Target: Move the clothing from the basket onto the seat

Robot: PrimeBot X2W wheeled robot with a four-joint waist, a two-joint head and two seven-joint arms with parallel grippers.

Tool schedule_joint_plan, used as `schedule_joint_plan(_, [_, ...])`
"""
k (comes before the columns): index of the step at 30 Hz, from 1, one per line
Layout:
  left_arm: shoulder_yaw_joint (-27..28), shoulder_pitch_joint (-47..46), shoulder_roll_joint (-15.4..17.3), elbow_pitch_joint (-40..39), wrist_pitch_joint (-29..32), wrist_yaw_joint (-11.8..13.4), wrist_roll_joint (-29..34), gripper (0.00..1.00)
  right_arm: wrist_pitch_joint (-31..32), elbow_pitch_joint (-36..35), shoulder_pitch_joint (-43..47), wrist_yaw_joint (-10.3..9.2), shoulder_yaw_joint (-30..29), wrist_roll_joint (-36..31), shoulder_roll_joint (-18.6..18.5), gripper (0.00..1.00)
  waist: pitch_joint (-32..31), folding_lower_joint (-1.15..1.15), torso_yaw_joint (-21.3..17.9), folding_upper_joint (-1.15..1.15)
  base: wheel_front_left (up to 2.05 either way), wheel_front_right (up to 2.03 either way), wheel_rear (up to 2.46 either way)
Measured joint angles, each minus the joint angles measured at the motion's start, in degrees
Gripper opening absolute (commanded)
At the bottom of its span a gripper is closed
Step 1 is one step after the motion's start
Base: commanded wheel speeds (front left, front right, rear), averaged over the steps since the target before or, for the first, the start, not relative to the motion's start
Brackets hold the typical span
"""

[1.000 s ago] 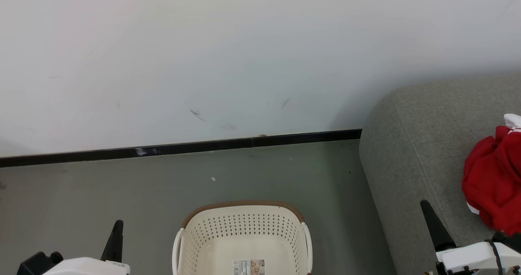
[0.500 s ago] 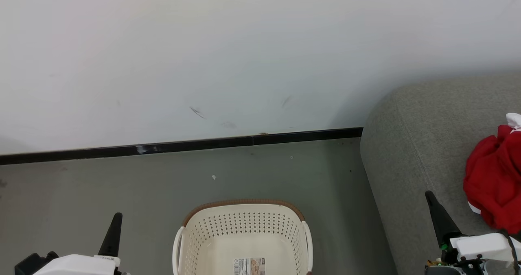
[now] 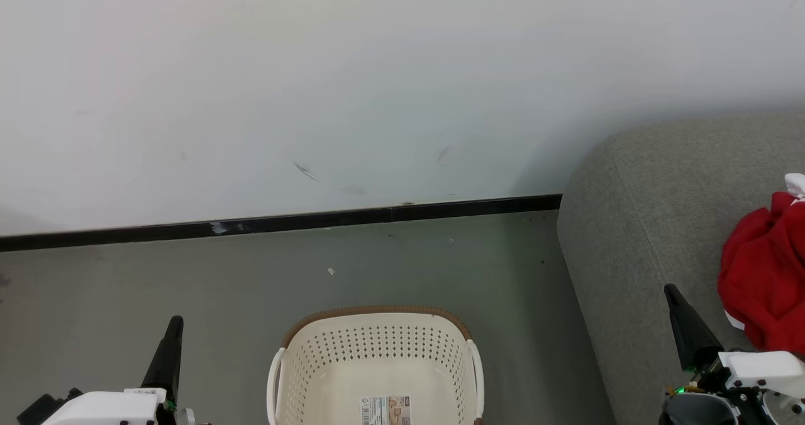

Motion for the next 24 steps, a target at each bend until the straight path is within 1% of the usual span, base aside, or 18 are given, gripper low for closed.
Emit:
schedule_joint_plan(3, [0.59, -0.02, -0.25, 0.14, 0.48, -0.51, -1.3, 0.0, 0.4, 0.12, -0.86, 0.01, -0.07, 2.38, -0.22, 0.0, 0.05, 0.0, 0.02, 0.0, 0.0, 0.0, 0.0])
schedule_joint_plan(24, [0.68, -0.92, -0.26, 0.62, 0.64, -0.79, -1.3, 0.0, 0.4, 0.82, -1.24, 0.01, -0.07, 2.65, -0.25, 0.0, 0.03, -0.01, 0.0, 0.0, 0.0, 0.0, 0.0])
